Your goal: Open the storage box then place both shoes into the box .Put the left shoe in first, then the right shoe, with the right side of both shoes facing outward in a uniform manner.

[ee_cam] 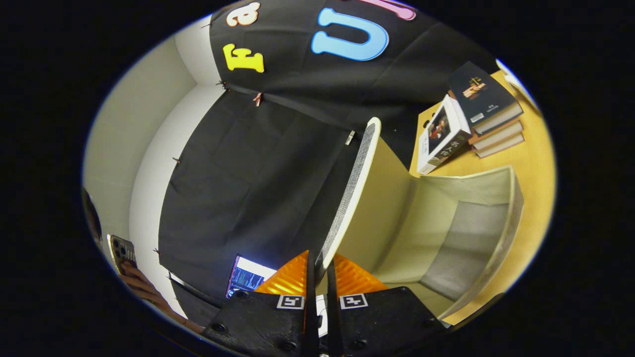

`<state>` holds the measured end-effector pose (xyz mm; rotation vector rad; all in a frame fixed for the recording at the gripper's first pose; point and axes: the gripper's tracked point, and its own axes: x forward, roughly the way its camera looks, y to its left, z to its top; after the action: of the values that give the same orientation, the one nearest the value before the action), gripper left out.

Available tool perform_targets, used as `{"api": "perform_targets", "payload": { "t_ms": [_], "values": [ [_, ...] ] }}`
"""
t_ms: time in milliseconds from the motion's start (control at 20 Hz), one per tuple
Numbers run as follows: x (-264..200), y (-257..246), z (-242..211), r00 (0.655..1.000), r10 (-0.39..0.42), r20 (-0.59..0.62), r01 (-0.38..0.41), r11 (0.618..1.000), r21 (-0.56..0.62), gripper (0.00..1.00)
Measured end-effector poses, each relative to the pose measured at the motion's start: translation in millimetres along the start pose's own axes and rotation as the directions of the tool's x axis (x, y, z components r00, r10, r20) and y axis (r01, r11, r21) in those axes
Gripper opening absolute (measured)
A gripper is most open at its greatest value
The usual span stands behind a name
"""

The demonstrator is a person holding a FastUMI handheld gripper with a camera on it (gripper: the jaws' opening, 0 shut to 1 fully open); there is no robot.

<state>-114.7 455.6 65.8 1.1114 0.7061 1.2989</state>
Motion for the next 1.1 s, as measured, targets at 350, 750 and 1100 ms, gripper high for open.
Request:
{"api": "perform_targets", "payload": {
  "t_ms": [350, 750, 1100],
  "values": [
    [85.8, 22.6, -12.8, 0.998, -0.040, -0.042, 0.037, 0.997, -0.069, 0.12],
    [121.8, 26.8, -7.8, 0.999, -0.040, -0.003, 0.039, 0.995, -0.096, 0.27],
    [116.7, 20.7, 15.4, 0.998, -0.049, 0.049, 0.053, 0.995, -0.084, 0.77]
  ]
}}
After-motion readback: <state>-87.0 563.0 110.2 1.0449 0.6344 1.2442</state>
